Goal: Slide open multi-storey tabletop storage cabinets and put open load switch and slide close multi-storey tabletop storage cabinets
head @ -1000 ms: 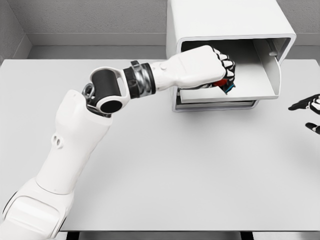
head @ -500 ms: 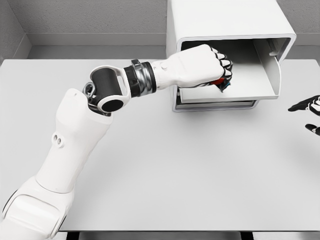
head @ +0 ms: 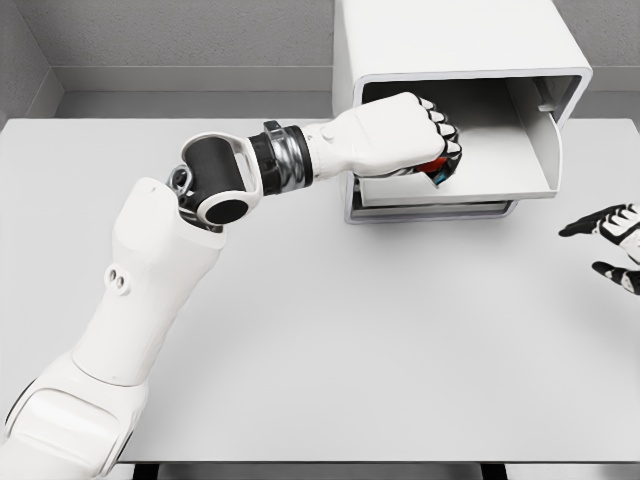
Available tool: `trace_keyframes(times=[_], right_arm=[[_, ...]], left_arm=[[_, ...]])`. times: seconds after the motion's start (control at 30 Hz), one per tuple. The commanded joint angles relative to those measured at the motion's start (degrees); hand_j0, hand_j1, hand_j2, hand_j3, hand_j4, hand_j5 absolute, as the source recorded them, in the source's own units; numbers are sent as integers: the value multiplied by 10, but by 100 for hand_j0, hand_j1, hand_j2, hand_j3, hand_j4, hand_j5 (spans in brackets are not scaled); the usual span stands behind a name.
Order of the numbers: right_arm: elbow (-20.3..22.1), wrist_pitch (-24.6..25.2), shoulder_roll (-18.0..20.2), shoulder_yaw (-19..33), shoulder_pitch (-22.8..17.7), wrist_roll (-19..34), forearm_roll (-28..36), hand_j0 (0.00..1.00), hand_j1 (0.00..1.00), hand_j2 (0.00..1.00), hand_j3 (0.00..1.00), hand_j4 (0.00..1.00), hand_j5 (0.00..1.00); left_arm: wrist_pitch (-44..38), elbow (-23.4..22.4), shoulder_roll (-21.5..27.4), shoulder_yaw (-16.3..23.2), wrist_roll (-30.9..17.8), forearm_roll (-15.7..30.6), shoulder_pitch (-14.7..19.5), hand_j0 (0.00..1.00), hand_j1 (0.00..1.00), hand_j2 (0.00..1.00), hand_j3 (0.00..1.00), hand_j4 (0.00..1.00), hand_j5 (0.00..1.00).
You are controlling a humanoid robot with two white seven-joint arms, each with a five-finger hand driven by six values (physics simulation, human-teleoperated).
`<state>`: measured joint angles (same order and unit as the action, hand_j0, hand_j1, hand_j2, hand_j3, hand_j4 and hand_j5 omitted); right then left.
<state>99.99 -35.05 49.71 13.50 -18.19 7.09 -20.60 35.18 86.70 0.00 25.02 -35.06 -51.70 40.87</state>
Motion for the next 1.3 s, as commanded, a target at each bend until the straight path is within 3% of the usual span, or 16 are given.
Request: trace_keyframes(times=[0.0,0.4,1.27], right_arm=[[0,0,-4,-6,0,-1,4,72,72,72,72,72,72],[-1,0,-10,-7,0,0,0,72,72,72,72,72,72],[-1,0,-11,-8,2,0,0,73,73,73,73,73,73]], left_arm=[[-2,0,0,-1,1,-1,0,53,53,53,53,53,53],[-2,0,0,3,1,-1,1,63,63,63,63,63,63],[-2,1,0,3,1,1,4,72,72,72,72,72,72]])
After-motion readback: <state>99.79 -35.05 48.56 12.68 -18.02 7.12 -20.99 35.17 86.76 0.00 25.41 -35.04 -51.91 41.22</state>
